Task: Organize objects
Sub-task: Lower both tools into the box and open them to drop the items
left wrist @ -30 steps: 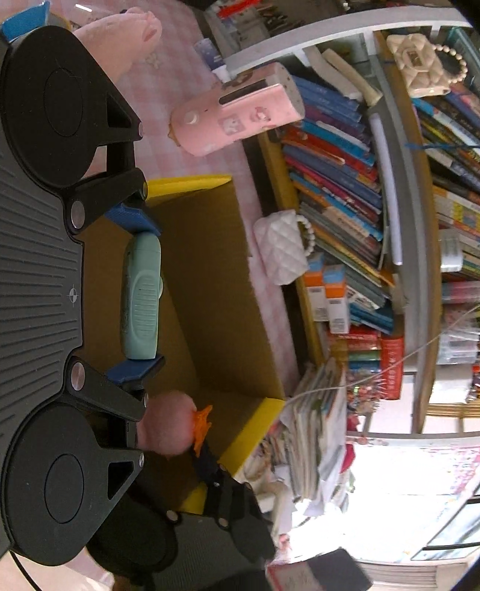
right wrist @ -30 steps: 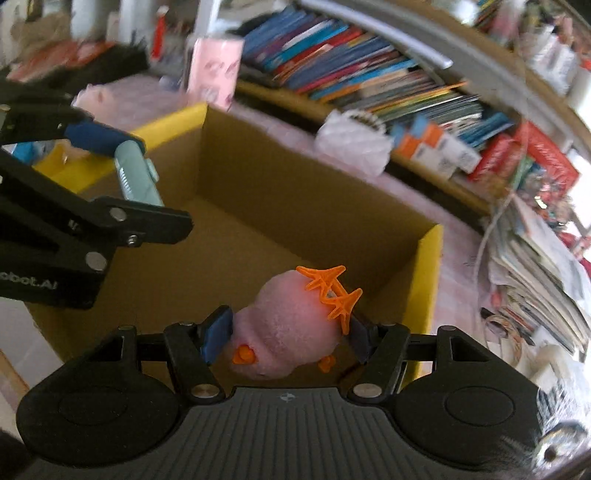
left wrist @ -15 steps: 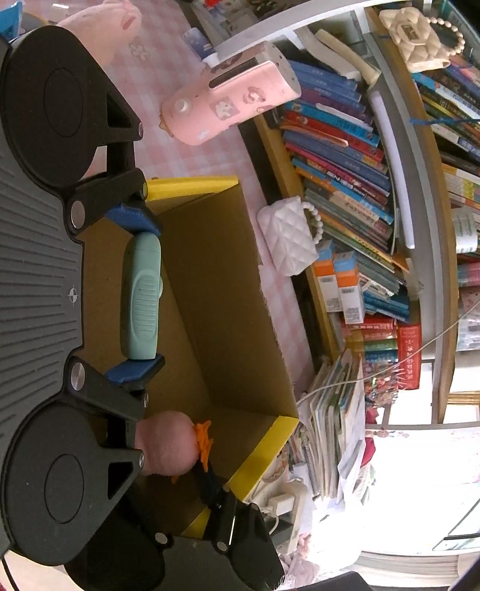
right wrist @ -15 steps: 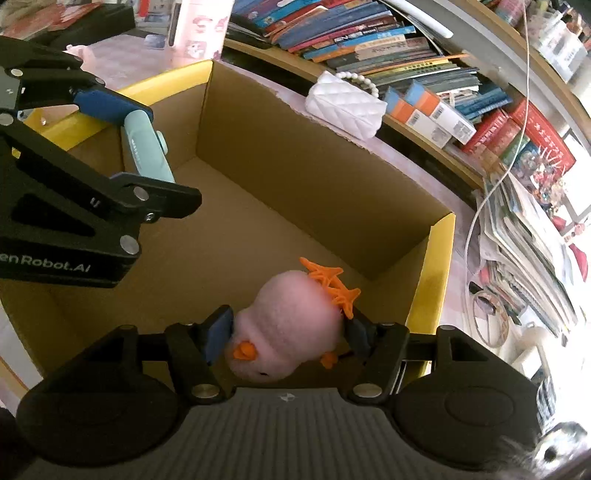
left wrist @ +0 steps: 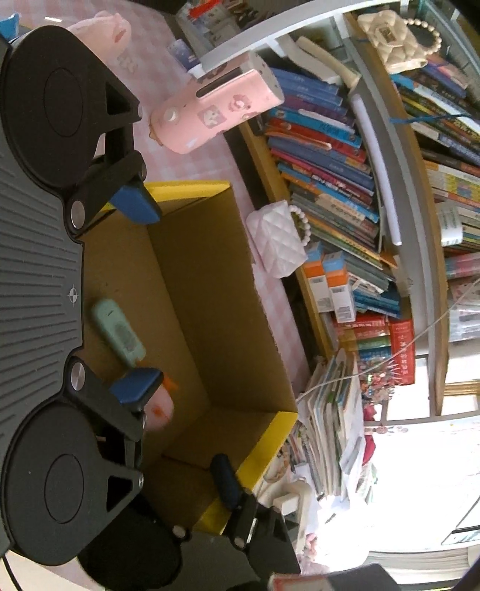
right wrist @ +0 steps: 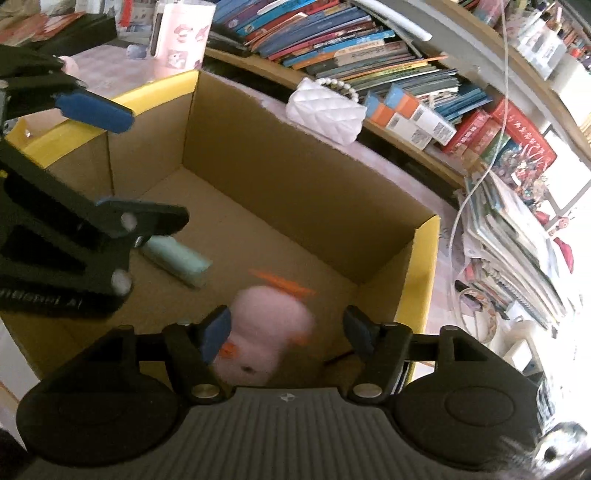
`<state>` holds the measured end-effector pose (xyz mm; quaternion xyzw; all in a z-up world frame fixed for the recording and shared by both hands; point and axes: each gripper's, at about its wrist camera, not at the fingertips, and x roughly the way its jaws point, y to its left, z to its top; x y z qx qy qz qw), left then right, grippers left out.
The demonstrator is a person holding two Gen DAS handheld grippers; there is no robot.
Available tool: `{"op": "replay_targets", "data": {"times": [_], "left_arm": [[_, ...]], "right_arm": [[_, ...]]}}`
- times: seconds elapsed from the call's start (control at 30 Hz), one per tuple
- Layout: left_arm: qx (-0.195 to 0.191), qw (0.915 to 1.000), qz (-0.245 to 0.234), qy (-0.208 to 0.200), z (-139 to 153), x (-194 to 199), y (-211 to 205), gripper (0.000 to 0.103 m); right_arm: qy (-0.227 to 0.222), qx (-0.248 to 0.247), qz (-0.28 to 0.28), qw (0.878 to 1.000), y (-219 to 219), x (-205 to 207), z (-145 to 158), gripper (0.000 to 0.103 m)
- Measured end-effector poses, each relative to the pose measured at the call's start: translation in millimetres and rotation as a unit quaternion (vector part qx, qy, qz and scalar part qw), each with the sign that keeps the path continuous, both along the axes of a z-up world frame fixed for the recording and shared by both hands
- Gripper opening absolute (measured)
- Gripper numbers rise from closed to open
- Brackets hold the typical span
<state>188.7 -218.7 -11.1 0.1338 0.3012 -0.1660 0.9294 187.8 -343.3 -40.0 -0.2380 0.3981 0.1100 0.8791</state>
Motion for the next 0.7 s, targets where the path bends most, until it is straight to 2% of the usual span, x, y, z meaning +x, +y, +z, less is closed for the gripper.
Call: {"op": "replay_targets", "data": {"times": [0.07,0.17,0.27,0.57,0.7], "left_arm": [[-0.009,0.9999,0.005,-0.013,5,-8,2,0.089],[-0.029,0.9989,0.018,-0.033,17,-21,8,0.091],[-0.056,0.997,0.027,-0.045,30,-35,18,0.093],[-0.097,0.9905,0.057,-0.08,53,-77,53,0.096],[-0.102,0.9887,0.064,-0.089,55,-95,70,0.096]], "right_arm": [[-0.011,0.012,0.001,1.0,-1,-3,3,0.084],[-0.027,0.039,-0.006,0.999,-6,-8,11,0.088],[-0.07,0.049,-0.018,0.996,-6,-20,24,0.092],[-0.147,0.101,-0.07,0.981,-1,-71,59,0.093],[-0.185,0.12,-0.116,0.969,3,-99,66,0.093]]}}
